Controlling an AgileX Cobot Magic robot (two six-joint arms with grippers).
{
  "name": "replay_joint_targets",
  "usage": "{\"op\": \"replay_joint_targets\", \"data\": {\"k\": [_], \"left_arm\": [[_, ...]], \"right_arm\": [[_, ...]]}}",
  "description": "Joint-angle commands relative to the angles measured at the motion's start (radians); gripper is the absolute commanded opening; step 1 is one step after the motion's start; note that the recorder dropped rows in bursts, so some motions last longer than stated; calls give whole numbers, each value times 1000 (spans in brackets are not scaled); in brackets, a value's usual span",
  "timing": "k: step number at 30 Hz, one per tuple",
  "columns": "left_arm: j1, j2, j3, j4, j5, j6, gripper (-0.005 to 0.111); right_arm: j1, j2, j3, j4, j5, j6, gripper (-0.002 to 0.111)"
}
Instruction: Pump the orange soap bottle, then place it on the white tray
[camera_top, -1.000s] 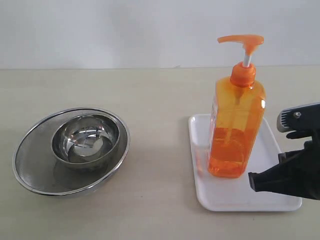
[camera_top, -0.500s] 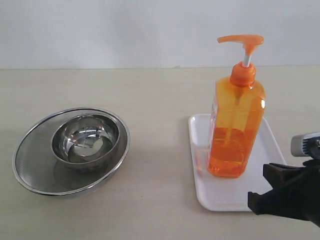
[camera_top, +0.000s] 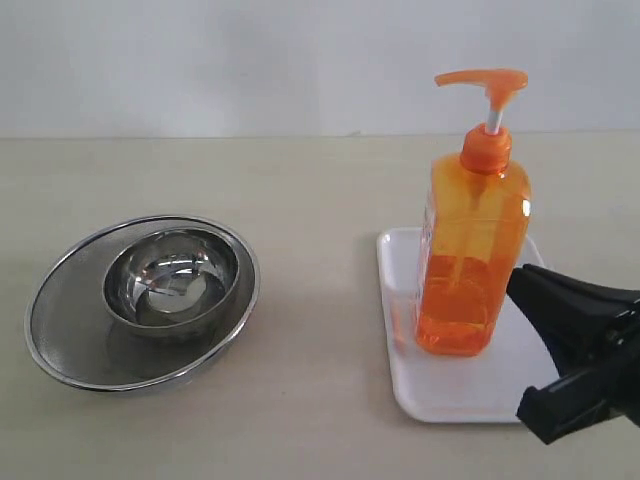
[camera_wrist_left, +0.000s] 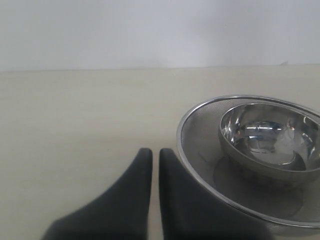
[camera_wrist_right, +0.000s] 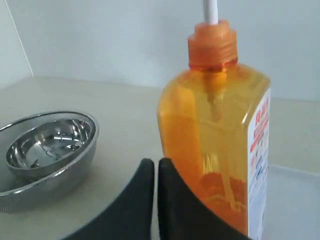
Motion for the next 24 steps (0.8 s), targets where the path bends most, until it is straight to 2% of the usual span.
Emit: {"op": "replay_joint_targets", "data": {"k": [1, 2, 4, 7, 9, 10, 12, 17, 24], "left_arm": [[-2, -2, 4, 1, -2, -11, 5], [-2, -2, 4, 1, -2, -11, 5], [-2, -2, 4, 1, -2, -11, 5], [-2, -2, 4, 1, -2, -11, 5], [-2, -2, 4, 1, -2, -11, 5], [-2, -2, 4, 1, -2, -11, 5], [-2, -2, 4, 1, -2, -11, 5], [-2, -2, 4, 1, -2, -11, 5], [-2, -2, 4, 1, -2, -11, 5]], "right_arm": [[0, -3, 8, -23, -166, -18, 0], [0, -3, 8, -23, -169, -47, 1], [0, -3, -35, -23, -113, -110, 14], [-2, -3, -113, 22, -96, -181, 54], [-2, -3, -125, 59, -140, -242, 70], [-2, -3, -128, 78, -159, -274, 73], [-2, -3, -135, 102, -174, -313, 77], [-2, 32, -168, 114, -192, -332, 77], [-2, 197, -251, 142, -258, -359, 77]]}}
